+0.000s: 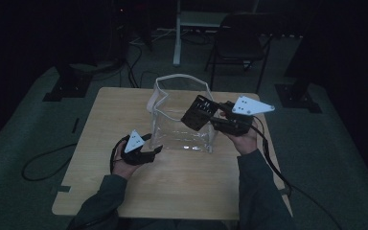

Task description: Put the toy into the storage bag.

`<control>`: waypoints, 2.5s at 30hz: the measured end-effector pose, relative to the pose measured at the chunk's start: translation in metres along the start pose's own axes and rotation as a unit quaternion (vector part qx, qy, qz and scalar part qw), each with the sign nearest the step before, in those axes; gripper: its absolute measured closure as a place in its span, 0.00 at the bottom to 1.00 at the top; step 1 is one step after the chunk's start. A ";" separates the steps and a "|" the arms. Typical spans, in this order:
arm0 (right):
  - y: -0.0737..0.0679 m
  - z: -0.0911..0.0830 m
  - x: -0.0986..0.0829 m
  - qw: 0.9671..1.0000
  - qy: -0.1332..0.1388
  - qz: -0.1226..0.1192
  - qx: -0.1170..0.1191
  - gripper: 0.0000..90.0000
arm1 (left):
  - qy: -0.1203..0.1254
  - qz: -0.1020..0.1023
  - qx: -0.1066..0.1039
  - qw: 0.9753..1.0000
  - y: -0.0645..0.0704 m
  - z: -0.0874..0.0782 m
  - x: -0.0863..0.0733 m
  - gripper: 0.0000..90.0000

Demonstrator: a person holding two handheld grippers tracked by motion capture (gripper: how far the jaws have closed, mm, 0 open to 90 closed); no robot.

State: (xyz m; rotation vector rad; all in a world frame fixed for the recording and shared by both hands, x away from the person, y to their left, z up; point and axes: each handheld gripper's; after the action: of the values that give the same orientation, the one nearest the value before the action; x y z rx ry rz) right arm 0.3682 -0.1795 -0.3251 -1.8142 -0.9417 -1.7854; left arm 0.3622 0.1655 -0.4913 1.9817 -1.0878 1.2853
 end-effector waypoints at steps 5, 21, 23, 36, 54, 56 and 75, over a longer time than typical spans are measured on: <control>0.006 0.002 0.006 1.000 0.000 -0.005 -0.005 0.65 | 0.001 0.000 0.000 1.000 0.000 0.000 0.000 0.37; 0.042 0.018 0.010 1.000 -0.010 -0.011 -0.026 0.65 | -0.002 -0.003 0.002 1.000 -0.001 -0.001 -0.001 0.37; 0.046 0.021 0.009 0.999 -0.016 -0.013 -0.027 0.65 | -0.002 -0.003 0.002 1.000 -0.001 -0.002 -0.002 0.37; 0.070 0.055 -0.004 0.997 -0.067 -0.022 -0.016 0.65 | -0.004 -0.007 0.007 1.000 -0.001 -0.004 -0.004 0.37; 0.099 0.099 -0.034 0.992 -0.124 -0.002 -0.033 0.65 | 0.001 -0.007 0.009 1.000 -0.001 -0.005 -0.004 0.37; 0.102 0.101 -0.036 0.991 -0.128 0.002 -0.040 0.65 | 0.001 -0.008 0.008 1.000 -0.001 -0.005 -0.004 0.37; 0.112 0.131 -0.019 0.988 -0.141 -0.017 -0.063 0.65 | 0.001 -0.006 0.011 1.000 -0.001 -0.008 -0.004 0.37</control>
State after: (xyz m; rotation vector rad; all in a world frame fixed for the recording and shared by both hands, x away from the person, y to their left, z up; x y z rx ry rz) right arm 0.5400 -0.1655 -0.3374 -2.1849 -0.9865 -1.6697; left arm 0.3583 0.1740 -0.4917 1.9996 -1.0631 1.2986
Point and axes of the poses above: each handheld gripper's, and its own axes: z roughly forward along the jaws, x roughly out of its top, y roughly to its right, and after that the axes turned 13 degrees about -x, right-handed
